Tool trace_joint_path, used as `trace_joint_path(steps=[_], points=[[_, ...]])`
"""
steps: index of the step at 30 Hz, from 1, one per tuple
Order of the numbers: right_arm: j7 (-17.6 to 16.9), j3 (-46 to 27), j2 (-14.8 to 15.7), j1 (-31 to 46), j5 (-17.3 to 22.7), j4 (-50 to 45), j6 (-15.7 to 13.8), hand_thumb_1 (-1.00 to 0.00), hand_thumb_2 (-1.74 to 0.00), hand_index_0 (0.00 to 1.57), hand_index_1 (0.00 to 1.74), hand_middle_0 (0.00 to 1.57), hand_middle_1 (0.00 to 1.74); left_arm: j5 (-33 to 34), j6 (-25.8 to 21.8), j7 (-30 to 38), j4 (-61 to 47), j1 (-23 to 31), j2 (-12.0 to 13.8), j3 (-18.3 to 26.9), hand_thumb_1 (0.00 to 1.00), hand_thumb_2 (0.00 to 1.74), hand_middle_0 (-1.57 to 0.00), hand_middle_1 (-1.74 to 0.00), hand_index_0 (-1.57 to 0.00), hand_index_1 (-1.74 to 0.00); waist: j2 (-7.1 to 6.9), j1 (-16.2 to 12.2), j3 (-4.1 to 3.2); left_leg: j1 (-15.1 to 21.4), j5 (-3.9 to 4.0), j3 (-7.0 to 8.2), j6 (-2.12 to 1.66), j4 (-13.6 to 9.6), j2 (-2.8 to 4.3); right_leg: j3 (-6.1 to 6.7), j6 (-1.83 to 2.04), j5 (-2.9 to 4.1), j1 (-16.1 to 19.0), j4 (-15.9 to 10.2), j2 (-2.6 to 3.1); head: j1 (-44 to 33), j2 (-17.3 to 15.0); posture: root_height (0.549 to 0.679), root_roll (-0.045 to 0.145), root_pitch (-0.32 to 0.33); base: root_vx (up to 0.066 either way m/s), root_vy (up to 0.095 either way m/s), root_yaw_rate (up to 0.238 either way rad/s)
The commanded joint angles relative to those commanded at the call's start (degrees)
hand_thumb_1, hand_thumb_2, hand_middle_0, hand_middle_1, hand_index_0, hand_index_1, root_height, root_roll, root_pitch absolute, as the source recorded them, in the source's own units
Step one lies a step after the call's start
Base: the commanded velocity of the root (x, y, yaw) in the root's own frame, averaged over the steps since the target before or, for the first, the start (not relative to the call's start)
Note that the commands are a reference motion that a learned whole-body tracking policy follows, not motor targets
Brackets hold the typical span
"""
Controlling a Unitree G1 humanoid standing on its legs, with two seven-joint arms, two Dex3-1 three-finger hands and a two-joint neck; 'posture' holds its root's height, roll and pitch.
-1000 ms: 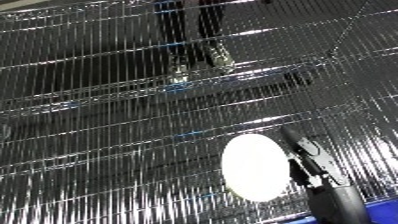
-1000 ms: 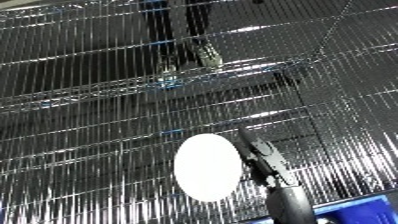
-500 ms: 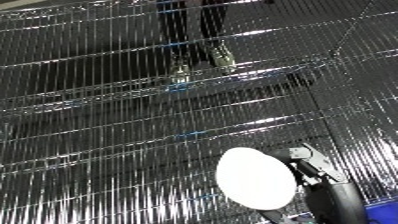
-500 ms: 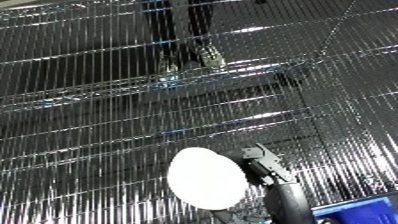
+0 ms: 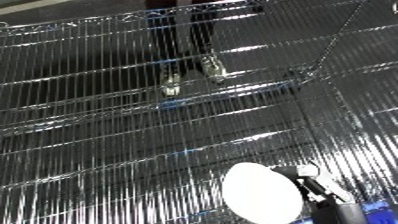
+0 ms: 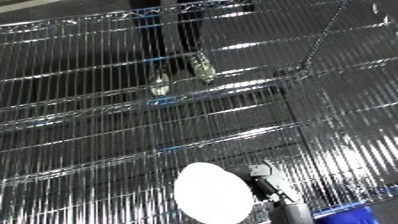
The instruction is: Pick up the object and place it into the box
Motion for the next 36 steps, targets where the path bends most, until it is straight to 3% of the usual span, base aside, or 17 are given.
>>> trace_joint_path(steps=[4,9,12,16,21,25,36], points=[[-1.66,-2.89,0.99,4.78,0.92,-2.85,-2.11,-0.85,-1.48,1.33,1.48,1.33,1.48,-0.2,0.48,-0.94,-0.82,1.7,0.16,1.75,1.0,1.74,-1.57,-1.74,-1.57,-1.74,-0.68,-1.34,0.0,5.05,0.99,0.38,-0.31,-4.81,0.22,0.51,0.46,1.76,5.07,-5.46,0.02,2.95,-2.64,0.629,0.033,0.19,-0.032,0.006,-0.136],[-3.03,-7.08,1.9,10.53,3.45,-4.8,-5.21,-0.85,-1.48,1.33,1.48,1.33,1.48,-0.38,1.6,-1.47,-1.86,2.93,0.35,3.44,1.0,1.74,-1.57,-1.74,-1.57,-1.74,-0.93,-3.17,0.0,10.81,1.58,1.21,-0.47,-9.29,0.53,1.25,1.18,3.33,10.57,-11.03,0.06,7.13,-4.27,0.642,0.038,0.153,-0.024,0.021,-0.177],[-4.71,-9.12,2.36,12.83,4.23,-5.4,-6.83,-0.85,-1.48,1.33,1.48,1.33,1.48,-0.53,2.31,-1.68,-2.42,3.17,0.43,3.99,1.0,1.74,-1.57,-1.74,-1.57,-1.74,-0.79,-4.47,0.0,13.52,1.56,2.06,-0.5,-10.96,0.69,1.76,1.49,4.04,13.22,-13.82,0.16,12.5,-4.52,0.647,0.041,0.136,-0.049,0.039,-0.209],[-8.49,-10.73,2.19,13.81,4.42,-5.12,-7.71,-0.85,-1.48,1.33,1.48,1.33,1.48,-1.13,2.95,-0.84,-2.77,2.69,0.14,3.48,1.0,1.74,-1.57,-1.74,-1.57,-1.74,-0.2,-6.54,0.0,16.13,1.28,3.33,-0.58,-11.98,1.01,2.53,1.58,4.69,15.6,-16.04,-0.03,20.82,-7.7,0.652,0.049,0.114,-0.05,0.102,-0.209],[-9.71,-14.46,0.52,16.15,6.41,-3.24,-8.09,-0.85,-1.48,1.33,1.48,1.33,1.48,-1.85,2.25,1.29,-2.38,3.36,-1.84,2.03,1.0,1.74,-1.57,-1.74,-1.57,-1.74,1.74,-9.84,-0.01,19.61,0.76,5.06,-0.85,-12.82,1.08,4.54,1.33,4.34,17.73,-16.72,-0.25,26.26,-10.47,0.654,0.066,0.084,0.035,0.203,-0.242],[-9.42,-16.7,-0.55,18.65,8.02,-2.71,-7.75,-0.85,-1.48,1.33,1.48,1.33,1.48,-2.35,1.48,1.94,-2.72,4.29,-3.05,0.9,1.0,1.74,-1.57,-1.74,-1.57,-1.74,3.34,-11.52,0.0,21.13,0.4,6.36,-0.78,-13.47,0.67,5.8,1.06,3.98,18.29,-17.17,-0.33,28.82,-10.93,0.655,0.078,0.077,0.018,0.132,-0.141],[-14.63,-18.0,-2.29,20.75,8.95,2.06,-7.13,-0.85,-1.48,1.33,1.48,1.33,1.48,-3.01,-0.22,2.01,-1.04,3.92,-4.11,-0.72,1.0,1.74,-1.57,-1.74,-1.57,-1.74,5.42,-13.5,0.0,22.63,-0.17,7.5,-0.41,-13.94,-0.21,7.13,0.56,3.56,18.08,-17.17,0.0,32.34,-11.82,0.655,0.094,0.08,0.001,0.046,-0.043]])
